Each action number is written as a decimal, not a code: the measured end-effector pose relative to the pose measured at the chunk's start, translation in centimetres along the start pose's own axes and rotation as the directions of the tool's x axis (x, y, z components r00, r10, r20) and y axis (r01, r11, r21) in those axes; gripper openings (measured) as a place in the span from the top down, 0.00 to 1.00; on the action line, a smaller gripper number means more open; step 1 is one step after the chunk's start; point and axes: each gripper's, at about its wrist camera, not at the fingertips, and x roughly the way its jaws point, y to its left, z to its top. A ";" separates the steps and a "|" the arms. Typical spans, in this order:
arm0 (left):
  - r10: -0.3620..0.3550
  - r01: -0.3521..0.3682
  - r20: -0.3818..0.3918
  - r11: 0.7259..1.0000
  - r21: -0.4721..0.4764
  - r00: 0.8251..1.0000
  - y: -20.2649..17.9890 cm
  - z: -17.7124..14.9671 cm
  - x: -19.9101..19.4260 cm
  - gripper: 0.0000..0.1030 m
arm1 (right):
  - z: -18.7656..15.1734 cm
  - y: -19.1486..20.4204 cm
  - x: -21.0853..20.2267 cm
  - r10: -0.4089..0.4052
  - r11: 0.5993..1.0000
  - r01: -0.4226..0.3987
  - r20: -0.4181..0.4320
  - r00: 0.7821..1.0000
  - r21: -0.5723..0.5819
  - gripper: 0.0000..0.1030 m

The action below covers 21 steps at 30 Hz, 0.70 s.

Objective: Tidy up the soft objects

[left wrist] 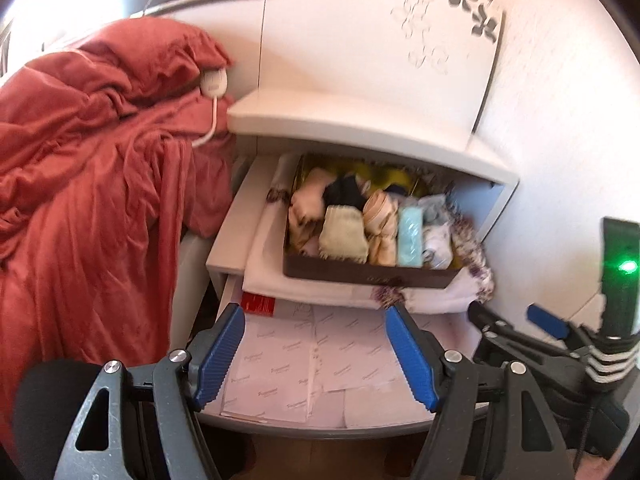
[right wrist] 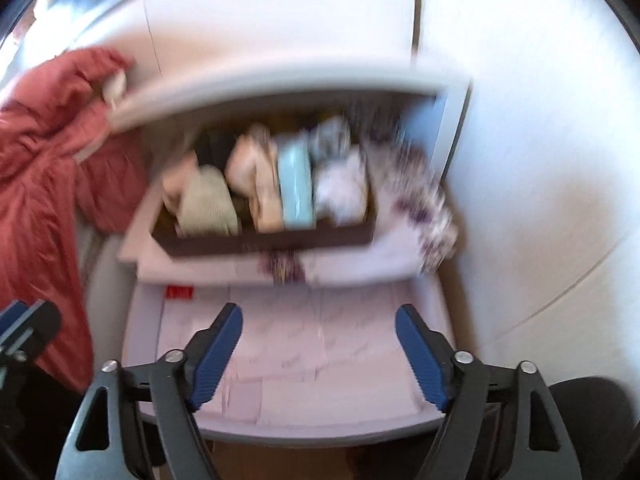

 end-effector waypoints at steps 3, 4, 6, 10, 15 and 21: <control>0.020 -0.020 0.039 1.000 0.012 0.999 -0.5 0.5 -1.9 0.28 | 1.0 -0.1 -3.5 -0.032 0.999 0.033 0.092 0.995 -0.014 0.12; 0.018 -0.019 0.053 1.000 0.013 0.998 -0.6 0.6 -2.6 0.28 | 1.3 0.0 -4.3 -0.043 0.999 0.045 0.113 0.993 -0.015 0.10; 0.009 -0.009 0.078 1.000 0.005 0.997 -0.6 0.8 -4.0 0.28 | 1.8 0.0 -6.5 -0.064 0.998 0.068 0.167 0.984 -0.016 0.06; 0.047 -0.048 0.127 0.999 0.009 0.991 -0.9 1.0 -6.2 0.28 | 2.1 0.2 -9.7 -0.095 0.995 0.103 0.233 0.968 -0.019 0.00; 0.058 -0.059 0.169 0.998 -0.004 0.984 -1.0 1.0 -7.9 0.28 | 1.9 0.0 -12.2 -0.082 0.996 0.084 0.253 0.964 0.004 0.00; 0.089 -0.088 0.191 0.996 -0.015 0.977 -0.9 1.0 -8.5 0.28 | 1.1 0.1 -11.8 -0.065 0.998 0.062 0.252 0.966 0.018 0.00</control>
